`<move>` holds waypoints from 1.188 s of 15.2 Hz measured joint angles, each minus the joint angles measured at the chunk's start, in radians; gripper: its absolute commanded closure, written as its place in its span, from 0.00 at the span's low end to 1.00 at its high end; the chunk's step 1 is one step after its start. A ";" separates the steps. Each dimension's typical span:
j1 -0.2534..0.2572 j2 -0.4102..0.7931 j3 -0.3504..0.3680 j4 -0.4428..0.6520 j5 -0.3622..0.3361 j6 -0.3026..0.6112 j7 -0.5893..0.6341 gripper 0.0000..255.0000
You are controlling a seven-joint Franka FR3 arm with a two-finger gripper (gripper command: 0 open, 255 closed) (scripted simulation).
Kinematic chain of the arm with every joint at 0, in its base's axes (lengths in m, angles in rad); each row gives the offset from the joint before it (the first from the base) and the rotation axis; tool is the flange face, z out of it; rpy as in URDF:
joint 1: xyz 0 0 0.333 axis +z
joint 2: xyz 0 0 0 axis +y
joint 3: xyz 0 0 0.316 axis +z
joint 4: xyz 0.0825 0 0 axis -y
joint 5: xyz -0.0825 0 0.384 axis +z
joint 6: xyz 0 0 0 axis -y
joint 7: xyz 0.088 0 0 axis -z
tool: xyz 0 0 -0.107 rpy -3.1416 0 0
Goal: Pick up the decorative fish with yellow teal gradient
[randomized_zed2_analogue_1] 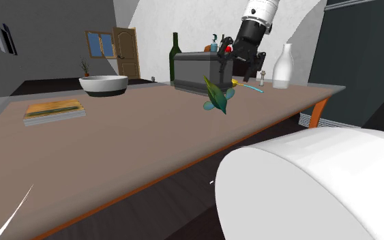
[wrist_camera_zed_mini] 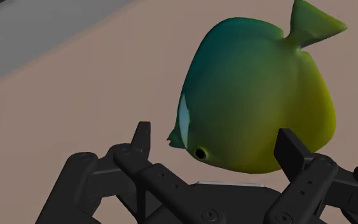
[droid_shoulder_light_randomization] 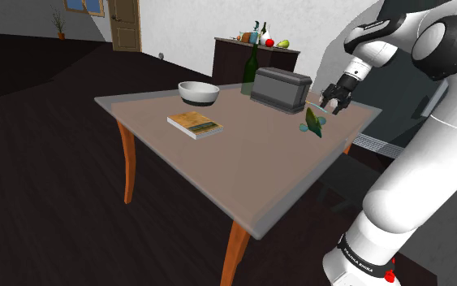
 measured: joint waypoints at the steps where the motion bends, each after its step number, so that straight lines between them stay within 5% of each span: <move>1: -0.005 0.017 -0.008 0.003 0.013 0.005 -0.014 0.00; 8: -0.011 0.053 -0.015 -0.054 0.041 0.077 -0.054 0.00; 9: -0.011 0.056 -0.015 -0.057 0.044 0.082 -0.057 1.00; 18: -0.013 0.060 -0.017 -0.059 0.046 0.087 -0.061 1.00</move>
